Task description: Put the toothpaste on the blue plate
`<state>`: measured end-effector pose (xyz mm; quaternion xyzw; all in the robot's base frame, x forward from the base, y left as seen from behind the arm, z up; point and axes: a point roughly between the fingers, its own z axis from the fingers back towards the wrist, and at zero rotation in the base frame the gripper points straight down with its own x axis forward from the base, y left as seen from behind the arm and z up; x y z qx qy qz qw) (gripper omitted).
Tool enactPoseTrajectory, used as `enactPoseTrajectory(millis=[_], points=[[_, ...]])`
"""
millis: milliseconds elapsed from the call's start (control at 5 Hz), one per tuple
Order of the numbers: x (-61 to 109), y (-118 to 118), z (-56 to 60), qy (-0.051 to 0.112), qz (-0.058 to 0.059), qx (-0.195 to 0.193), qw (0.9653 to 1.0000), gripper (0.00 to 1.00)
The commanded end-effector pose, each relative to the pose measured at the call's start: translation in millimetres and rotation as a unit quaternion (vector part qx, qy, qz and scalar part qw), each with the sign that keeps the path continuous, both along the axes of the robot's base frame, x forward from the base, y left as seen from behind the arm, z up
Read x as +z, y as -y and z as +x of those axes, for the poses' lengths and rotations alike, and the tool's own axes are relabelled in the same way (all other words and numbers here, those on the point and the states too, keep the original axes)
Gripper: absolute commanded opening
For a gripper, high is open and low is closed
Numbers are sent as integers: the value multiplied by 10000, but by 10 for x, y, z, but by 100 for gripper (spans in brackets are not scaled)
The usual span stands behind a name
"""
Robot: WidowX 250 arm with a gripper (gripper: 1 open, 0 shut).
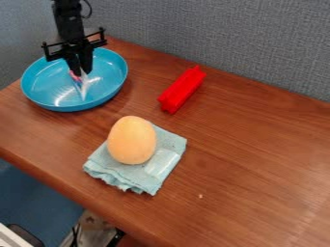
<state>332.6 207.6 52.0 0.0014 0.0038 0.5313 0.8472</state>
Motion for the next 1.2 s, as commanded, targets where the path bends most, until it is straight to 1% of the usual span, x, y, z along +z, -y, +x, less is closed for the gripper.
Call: enactPoseTrajectory(millis=[0,200,400,600,1000], points=[[417,-99,-34,457,286,-18,9985,0],[397,-117,-37,466,300,-52,9984,0],[337,-156,-59,478,350,-77,9982,0],[291,-171,-75,478,367,-111,9981,0],[277,-170,-108,465,396,-180,9980,0]])
